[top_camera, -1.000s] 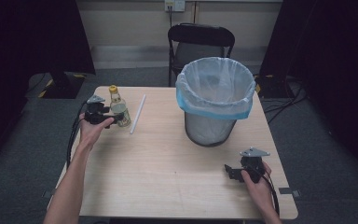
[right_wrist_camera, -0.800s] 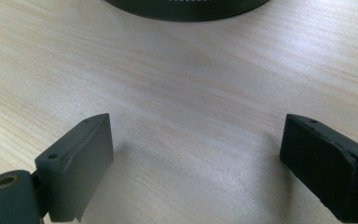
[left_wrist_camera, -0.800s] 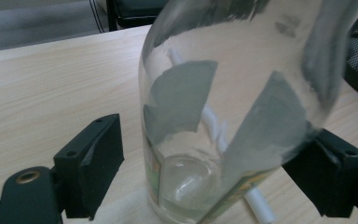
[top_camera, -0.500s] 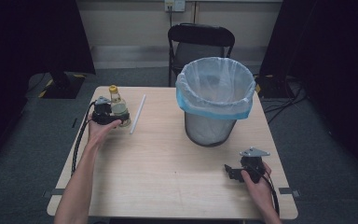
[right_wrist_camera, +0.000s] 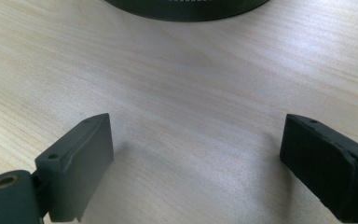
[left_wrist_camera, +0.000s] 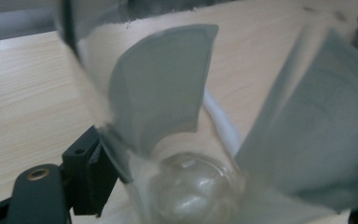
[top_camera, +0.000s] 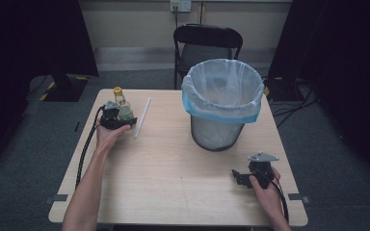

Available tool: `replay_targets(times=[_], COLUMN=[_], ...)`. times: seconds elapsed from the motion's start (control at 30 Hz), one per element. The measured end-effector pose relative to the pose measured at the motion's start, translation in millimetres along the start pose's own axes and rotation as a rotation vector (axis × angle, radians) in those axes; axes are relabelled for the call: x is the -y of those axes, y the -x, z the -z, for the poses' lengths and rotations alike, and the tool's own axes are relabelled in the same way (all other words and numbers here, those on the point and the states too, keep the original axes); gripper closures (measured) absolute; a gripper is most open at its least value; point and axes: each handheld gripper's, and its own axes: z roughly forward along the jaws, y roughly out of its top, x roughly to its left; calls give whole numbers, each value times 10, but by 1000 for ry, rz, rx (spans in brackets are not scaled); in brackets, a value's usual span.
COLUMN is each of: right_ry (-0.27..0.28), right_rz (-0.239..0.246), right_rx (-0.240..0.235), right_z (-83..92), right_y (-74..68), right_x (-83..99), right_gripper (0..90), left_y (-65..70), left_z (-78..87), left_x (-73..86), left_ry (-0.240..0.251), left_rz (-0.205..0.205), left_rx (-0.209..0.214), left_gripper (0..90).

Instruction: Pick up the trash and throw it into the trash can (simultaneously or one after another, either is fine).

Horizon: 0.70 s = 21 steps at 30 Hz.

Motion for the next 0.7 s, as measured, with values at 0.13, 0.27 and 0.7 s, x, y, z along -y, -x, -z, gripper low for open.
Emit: replay_targets(times=[0.13, 0.27, 0.7], right_ry=[0, 0, 0], right_rz=[0, 0, 0], right_rx=[2, 0, 2], right_z=[-1, 0, -1], right_y=[0, 0, 0], right_x=[0, 0, 0], right_gripper=[85, 85, 85], left_y=[-2, -2, 5], left_z=[-17, -18, 3], left_x=[1, 3, -4], left_ry=[7, 12, 4], left_rz=[-2, -8, -6], left_rx=[-13, -14, -17], left_gripper=[228, 269, 280])
